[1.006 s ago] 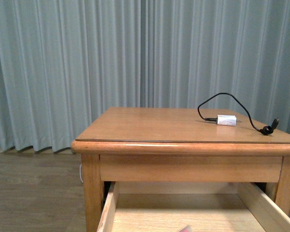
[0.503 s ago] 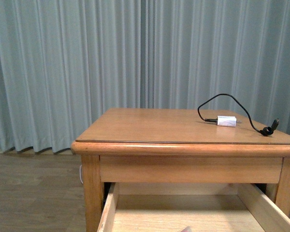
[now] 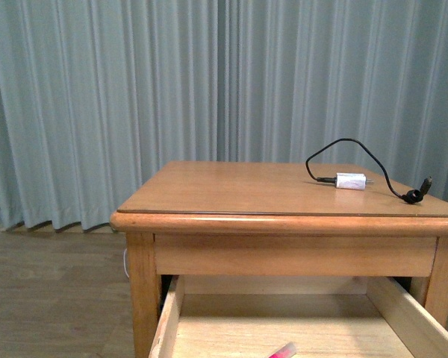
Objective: Place pink marker in drawer with both arms
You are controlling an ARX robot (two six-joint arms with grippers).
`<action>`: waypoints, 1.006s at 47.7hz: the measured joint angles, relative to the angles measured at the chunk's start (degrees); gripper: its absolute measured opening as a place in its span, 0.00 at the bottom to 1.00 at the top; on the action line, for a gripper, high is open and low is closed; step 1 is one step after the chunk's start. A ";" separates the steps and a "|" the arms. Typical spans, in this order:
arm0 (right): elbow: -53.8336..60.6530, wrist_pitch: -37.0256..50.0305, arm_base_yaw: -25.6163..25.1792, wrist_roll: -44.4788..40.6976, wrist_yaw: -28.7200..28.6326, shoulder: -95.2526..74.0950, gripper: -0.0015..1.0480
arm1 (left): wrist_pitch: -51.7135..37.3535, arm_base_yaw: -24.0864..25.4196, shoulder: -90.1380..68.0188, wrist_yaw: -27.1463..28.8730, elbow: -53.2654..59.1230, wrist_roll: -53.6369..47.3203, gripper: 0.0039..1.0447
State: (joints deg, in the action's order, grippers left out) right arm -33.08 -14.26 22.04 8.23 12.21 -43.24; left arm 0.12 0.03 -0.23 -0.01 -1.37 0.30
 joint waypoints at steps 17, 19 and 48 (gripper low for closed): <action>-0.15 -10.80 -3.30 0.98 -4.57 -11.91 0.92 | 0.00 0.00 0.00 0.00 0.00 -0.04 0.94; -0.76 -11.13 -3.15 3.19 -7.78 -14.29 0.92 | 0.00 0.00 0.00 0.00 0.00 -0.04 0.94; -10.38 4.44 -7.58 5.35 -4.81 -41.16 0.92 | 0.00 0.00 0.00 0.00 0.00 -0.04 0.94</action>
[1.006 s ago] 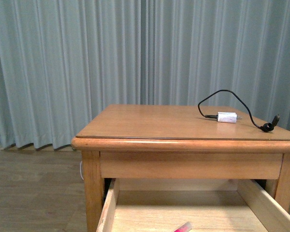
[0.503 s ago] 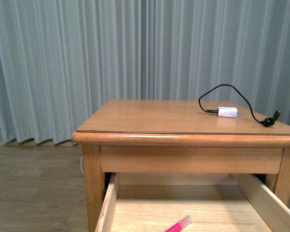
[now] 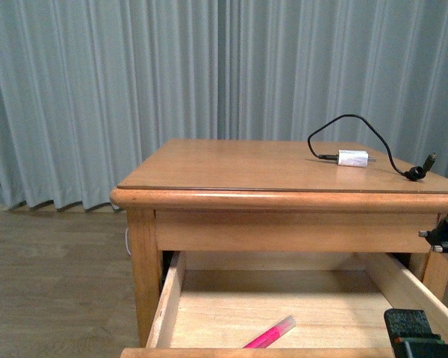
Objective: Place pink marker in drawer with both arms
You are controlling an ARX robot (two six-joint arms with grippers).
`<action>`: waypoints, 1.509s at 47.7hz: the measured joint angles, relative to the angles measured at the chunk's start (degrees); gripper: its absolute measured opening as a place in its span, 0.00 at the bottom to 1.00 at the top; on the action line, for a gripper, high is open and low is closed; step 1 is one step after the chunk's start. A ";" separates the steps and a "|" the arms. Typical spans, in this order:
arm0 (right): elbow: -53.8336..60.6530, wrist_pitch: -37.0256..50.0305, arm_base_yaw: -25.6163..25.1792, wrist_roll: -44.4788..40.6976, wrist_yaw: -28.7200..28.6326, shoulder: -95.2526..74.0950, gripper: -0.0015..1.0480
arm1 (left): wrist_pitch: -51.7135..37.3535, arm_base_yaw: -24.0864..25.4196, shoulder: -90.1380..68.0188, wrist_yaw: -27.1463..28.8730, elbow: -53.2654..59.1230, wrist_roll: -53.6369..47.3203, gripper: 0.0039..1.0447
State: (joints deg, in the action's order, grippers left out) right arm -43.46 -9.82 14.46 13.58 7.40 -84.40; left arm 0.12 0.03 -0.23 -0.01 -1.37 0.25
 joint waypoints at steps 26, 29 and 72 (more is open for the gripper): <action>-6.16 25.16 -2.38 -3.58 -2.36 -17.79 0.92 | 0.00 0.00 0.02 0.00 0.00 0.00 0.94; -7.41 29.14 -2.78 -4.63 -1.40 -20.55 0.92 | 0.00 0.00 0.02 0.00 0.00 0.00 0.94; -13.07 46.01 -4.02 -9.42 -1.29 -33.22 0.92 | 0.00 0.00 0.02 0.00 0.00 0.00 0.94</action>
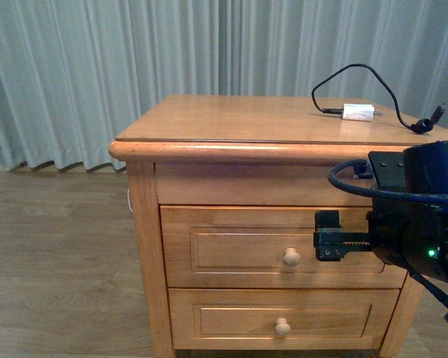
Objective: Place pink marker in drawer with both arms
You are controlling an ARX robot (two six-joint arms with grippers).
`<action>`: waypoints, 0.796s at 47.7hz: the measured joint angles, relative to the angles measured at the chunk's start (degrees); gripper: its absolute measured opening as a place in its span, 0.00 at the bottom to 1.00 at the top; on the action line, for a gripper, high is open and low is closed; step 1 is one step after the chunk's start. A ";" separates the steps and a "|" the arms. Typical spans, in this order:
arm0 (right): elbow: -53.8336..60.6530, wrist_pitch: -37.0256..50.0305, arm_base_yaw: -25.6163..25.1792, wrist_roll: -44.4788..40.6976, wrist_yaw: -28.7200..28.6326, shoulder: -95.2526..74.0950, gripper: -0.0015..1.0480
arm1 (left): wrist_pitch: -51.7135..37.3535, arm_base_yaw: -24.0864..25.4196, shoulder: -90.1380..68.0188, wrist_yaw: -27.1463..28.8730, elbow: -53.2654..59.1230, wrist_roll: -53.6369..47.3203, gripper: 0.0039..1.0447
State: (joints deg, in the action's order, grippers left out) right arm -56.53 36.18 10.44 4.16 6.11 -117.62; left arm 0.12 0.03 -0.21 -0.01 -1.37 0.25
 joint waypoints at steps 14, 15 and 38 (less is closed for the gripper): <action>9.25 -13.40 -1.49 -2.32 -2.78 21.20 0.92 | 0.00 0.00 0.00 0.00 0.00 0.00 0.94; 9.73 -14.99 -1.49 -2.19 -3.08 23.12 0.92 | 0.00 0.00 0.00 0.00 0.00 0.00 0.94; 13.99 -53.31 1.53 2.75 3.10 68.08 0.92 | 0.00 0.00 0.00 0.00 0.00 0.00 0.94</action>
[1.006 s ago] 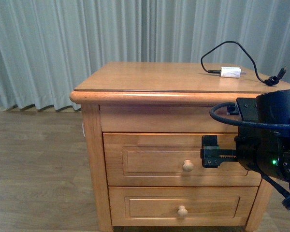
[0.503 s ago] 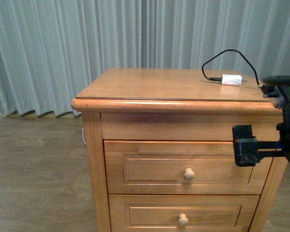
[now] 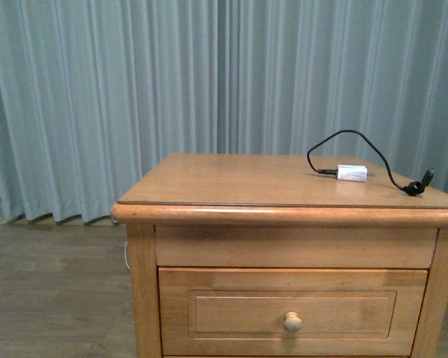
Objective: Place pink marker in drawer with both arms
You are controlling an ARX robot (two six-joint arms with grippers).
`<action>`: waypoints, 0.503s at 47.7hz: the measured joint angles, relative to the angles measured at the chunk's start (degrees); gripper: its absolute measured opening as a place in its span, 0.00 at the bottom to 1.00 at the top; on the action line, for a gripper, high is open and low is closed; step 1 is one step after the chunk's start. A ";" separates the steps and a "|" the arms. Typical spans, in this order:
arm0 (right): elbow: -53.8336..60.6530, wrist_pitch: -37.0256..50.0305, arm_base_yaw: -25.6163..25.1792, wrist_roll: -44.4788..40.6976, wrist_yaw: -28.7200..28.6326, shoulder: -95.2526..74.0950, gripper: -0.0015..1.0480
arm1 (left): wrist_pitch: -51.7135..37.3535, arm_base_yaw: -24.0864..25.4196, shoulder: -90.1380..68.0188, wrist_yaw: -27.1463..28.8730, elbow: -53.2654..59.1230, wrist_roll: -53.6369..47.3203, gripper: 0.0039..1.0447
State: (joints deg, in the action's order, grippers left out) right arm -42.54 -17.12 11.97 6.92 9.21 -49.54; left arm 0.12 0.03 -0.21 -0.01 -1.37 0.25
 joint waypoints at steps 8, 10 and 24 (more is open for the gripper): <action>10.23 21.38 -0.57 -3.89 1.31 3.37 0.76 | 0.00 0.00 0.00 0.02 0.00 0.00 0.94; 13.90 28.20 -1.18 -4.76 0.92 5.25 0.69 | 0.00 0.00 0.00 0.00 0.00 0.00 0.94; 28.22 37.79 -5.73 -6.56 -3.17 13.94 0.17 | 0.00 0.00 0.00 0.00 0.00 0.00 0.94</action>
State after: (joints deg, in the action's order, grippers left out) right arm -14.33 20.67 6.24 0.36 6.04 -35.59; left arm 0.12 0.03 -0.21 -0.01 -1.37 0.25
